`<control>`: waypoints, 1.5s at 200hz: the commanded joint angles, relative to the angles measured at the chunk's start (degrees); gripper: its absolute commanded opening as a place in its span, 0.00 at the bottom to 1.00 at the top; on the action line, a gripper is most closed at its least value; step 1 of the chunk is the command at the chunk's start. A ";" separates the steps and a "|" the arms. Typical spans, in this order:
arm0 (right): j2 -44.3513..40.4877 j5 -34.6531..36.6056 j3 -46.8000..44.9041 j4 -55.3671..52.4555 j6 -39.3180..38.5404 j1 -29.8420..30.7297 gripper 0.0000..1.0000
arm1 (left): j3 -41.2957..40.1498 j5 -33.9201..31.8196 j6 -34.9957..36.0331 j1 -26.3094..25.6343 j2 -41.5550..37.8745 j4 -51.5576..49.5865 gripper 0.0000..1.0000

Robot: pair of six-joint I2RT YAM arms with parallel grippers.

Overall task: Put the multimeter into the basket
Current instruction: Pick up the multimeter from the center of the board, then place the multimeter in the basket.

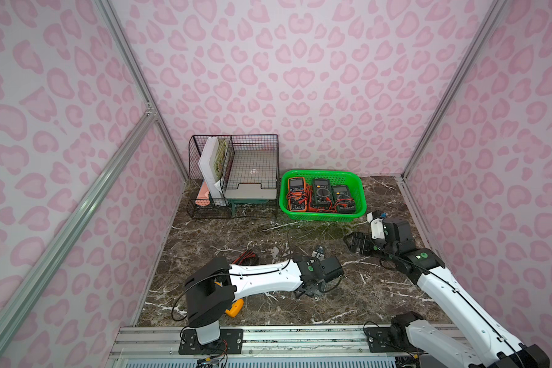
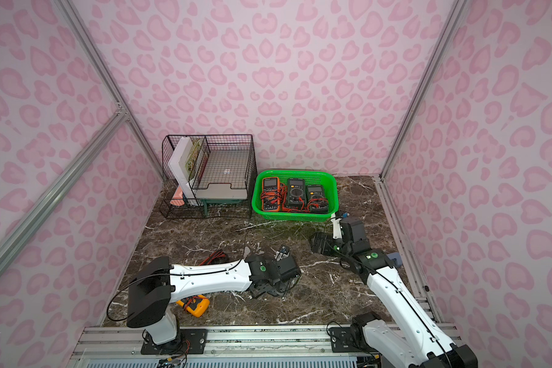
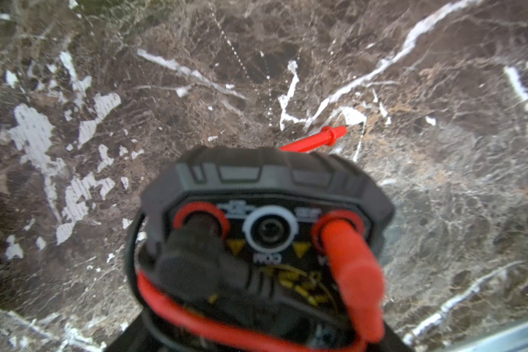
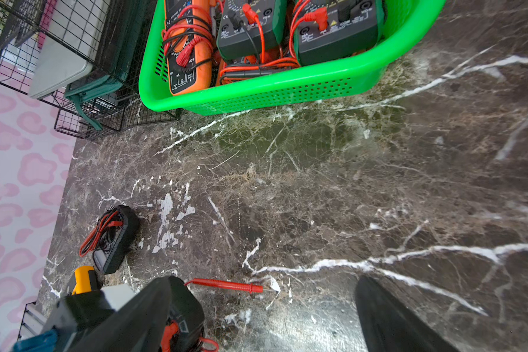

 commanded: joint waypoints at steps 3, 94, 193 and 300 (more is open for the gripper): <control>0.01 -1.18 0.96 2.14 -0.49 -0.73 0.99 | 3.25 -3.04 0.13 0.26 -0.58 -3.11 0.00; 0.56 -1.52 2.32 1.98 -0.68 -1.26 0.99 | 16.01 -7.13 6.00 6.69 -2.89 -6.38 0.00; 3.96 -2.22 3.82 4.02 -0.24 -1.67 0.99 | 25.58 -4.90 16.97 18.49 -0.55 3.41 0.00; 8.64 -0.32 6.54 4.47 0.34 -2.09 0.99 | 42.61 -0.12 21.09 26.35 14.84 2.97 0.00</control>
